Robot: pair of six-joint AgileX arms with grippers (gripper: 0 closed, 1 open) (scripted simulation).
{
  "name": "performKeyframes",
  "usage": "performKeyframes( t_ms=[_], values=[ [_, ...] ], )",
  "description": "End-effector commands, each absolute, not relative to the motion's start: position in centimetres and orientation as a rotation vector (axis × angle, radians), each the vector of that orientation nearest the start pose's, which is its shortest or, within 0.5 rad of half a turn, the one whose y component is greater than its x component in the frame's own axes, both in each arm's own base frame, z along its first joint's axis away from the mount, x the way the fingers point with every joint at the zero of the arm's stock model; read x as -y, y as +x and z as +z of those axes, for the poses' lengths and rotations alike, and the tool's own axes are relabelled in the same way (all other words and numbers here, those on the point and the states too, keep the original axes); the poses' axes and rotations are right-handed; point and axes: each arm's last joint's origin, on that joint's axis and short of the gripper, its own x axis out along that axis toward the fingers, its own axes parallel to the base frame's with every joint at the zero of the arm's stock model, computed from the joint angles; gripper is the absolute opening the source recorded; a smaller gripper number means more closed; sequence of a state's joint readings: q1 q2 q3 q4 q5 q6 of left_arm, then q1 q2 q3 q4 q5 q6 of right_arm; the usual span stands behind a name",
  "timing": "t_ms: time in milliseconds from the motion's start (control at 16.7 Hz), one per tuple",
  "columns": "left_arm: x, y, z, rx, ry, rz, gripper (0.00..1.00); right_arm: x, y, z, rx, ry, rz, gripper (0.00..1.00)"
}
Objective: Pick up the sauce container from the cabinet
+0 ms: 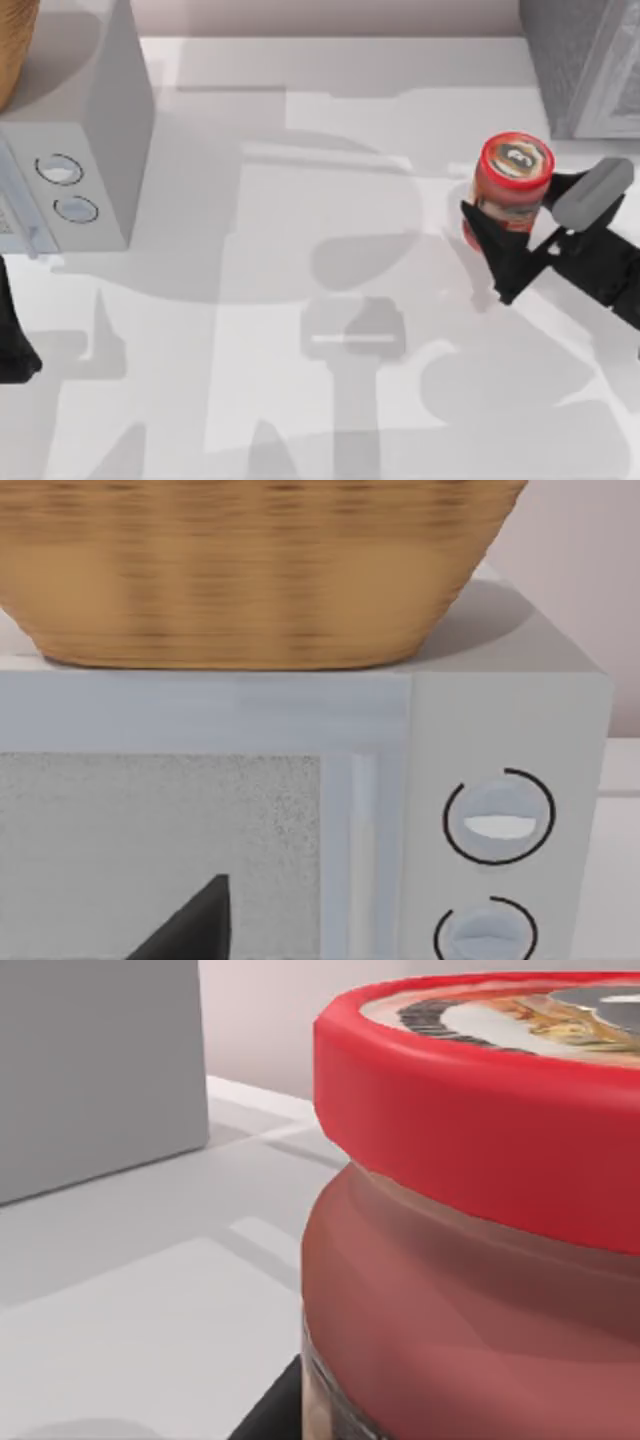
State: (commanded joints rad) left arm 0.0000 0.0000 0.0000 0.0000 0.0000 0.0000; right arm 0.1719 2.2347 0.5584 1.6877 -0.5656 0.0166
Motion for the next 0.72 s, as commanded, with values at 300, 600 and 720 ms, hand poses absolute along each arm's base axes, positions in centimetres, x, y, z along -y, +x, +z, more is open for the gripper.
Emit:
performKeyframes(
  t_ms=[300,600,720],
  values=[
    [0.12,10.57,16.00,0.000,0.000,0.000,1.00,-7.25,30.70,5.78,0.003,0.001,0.763,0.90],
    [0.12,10.57,16.00,0.000,0.000,0.000,1.00,-7.25,30.70,5.78,0.003,0.001,0.763,1.00],
    [0.12,10.57,16.00,0.000,0.000,0.000,1.00,-7.25,30.70,5.78,0.003,0.001,0.763,1.00]
  ],
)
